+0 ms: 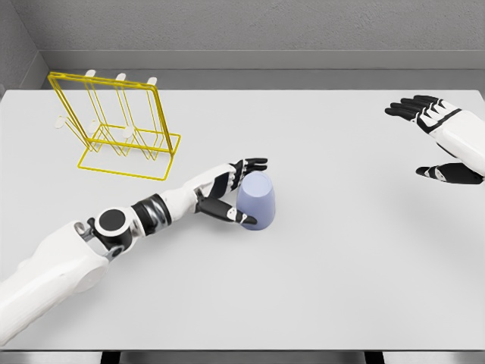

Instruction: Place the cup on the cup holder with both arms

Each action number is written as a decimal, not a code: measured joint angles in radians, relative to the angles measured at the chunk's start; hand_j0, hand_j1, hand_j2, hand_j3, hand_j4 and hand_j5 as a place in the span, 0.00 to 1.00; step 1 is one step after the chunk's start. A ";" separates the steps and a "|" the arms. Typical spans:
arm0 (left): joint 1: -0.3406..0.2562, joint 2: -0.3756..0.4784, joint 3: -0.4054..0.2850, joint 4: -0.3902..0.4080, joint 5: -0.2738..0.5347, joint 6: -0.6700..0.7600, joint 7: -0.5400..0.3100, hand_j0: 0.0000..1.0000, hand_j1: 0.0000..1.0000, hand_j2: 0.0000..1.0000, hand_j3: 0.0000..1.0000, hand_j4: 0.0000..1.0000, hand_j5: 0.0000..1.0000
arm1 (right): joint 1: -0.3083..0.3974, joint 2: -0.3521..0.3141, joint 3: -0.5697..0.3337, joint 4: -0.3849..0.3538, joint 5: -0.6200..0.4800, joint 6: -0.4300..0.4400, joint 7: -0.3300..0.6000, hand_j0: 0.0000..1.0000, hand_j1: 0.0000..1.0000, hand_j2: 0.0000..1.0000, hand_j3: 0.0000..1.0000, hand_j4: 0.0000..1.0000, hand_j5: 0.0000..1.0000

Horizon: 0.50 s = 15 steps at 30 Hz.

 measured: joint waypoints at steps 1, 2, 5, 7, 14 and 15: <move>0.002 0.000 0.000 0.000 0.001 0.001 0.000 0.85 0.85 0.85 0.85 0.85 0.85 | 0.000 0.000 0.000 0.000 0.000 0.000 0.000 1.00 1.00 1.00 1.00 1.00 1.00; 0.002 -0.001 0.000 0.000 0.002 0.001 0.000 0.75 0.75 0.75 0.75 0.75 0.75 | 0.000 0.000 0.000 0.000 0.000 0.000 0.000 1.00 1.00 1.00 1.00 1.00 1.00; 0.002 0.000 0.000 -0.002 0.006 -0.001 0.001 0.65 0.65 0.65 0.65 0.65 0.65 | 0.000 0.000 0.000 0.000 0.000 0.000 0.000 1.00 1.00 1.00 1.00 1.00 1.00; 0.002 -0.001 0.000 -0.004 0.006 -0.003 0.001 0.60 0.60 0.60 0.60 0.60 0.60 | 0.000 0.000 0.000 0.000 0.000 0.000 0.000 1.00 1.00 1.00 1.00 1.00 1.00; 0.002 0.000 0.002 -0.011 0.008 -0.008 0.001 0.58 0.58 0.58 0.58 0.58 0.58 | 0.000 0.000 0.000 0.000 0.000 0.000 0.000 1.00 1.00 1.00 1.00 1.00 1.00; 0.002 0.001 0.003 -0.014 0.010 -0.008 0.001 0.58 0.58 0.58 0.58 0.58 0.58 | 0.000 0.000 0.000 0.000 0.000 0.000 0.000 1.00 1.00 1.00 1.00 1.00 1.00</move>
